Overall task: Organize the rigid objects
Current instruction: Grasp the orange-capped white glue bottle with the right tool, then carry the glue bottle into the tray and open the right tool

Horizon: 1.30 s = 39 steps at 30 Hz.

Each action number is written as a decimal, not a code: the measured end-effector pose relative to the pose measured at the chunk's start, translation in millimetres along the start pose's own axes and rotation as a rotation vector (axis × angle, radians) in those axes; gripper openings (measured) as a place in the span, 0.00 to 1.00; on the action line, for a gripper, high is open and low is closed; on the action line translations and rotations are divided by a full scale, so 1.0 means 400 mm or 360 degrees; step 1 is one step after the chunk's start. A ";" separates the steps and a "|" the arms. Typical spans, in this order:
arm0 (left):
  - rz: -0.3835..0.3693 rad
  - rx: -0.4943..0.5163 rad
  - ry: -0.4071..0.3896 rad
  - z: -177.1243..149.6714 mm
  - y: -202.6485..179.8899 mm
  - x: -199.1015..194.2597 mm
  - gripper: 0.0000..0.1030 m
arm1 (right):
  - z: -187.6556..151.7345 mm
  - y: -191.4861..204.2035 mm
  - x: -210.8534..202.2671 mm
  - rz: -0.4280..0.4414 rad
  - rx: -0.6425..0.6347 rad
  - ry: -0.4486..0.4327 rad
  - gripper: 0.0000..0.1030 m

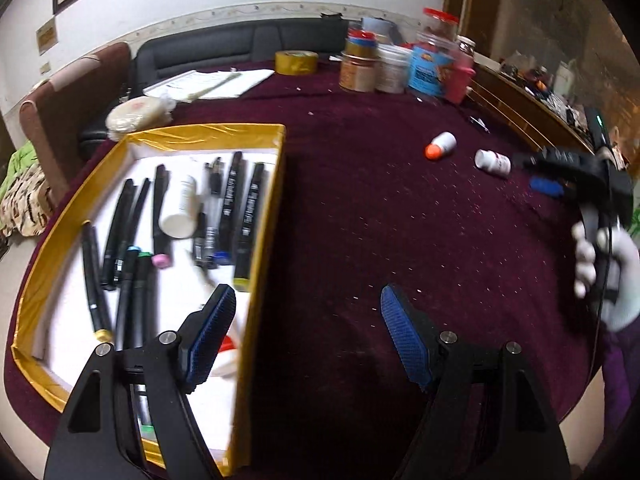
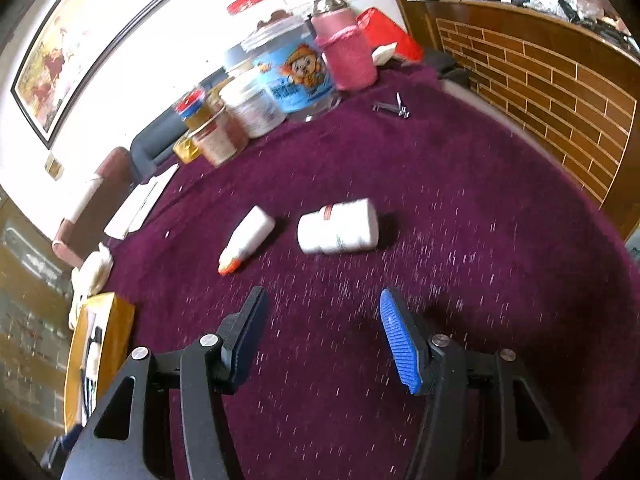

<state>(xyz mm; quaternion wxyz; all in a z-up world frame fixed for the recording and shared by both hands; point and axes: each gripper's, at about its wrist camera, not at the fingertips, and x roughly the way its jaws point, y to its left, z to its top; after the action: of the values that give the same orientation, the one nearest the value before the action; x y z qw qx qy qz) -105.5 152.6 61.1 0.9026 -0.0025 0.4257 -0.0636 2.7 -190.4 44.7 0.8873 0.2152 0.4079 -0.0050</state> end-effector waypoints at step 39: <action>-0.0146 -0.0563 -0.0049 -0.167 0.334 -0.131 0.73 | -0.195 0.716 0.131 0.0723 -0.0591 0.0649 0.24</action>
<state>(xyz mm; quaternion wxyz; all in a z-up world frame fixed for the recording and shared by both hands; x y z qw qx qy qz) -174.8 294.4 50.7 0.8907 -0.1815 0.4157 -0.0288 34.1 108.2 69.9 0.7901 0.1320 0.5122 0.3098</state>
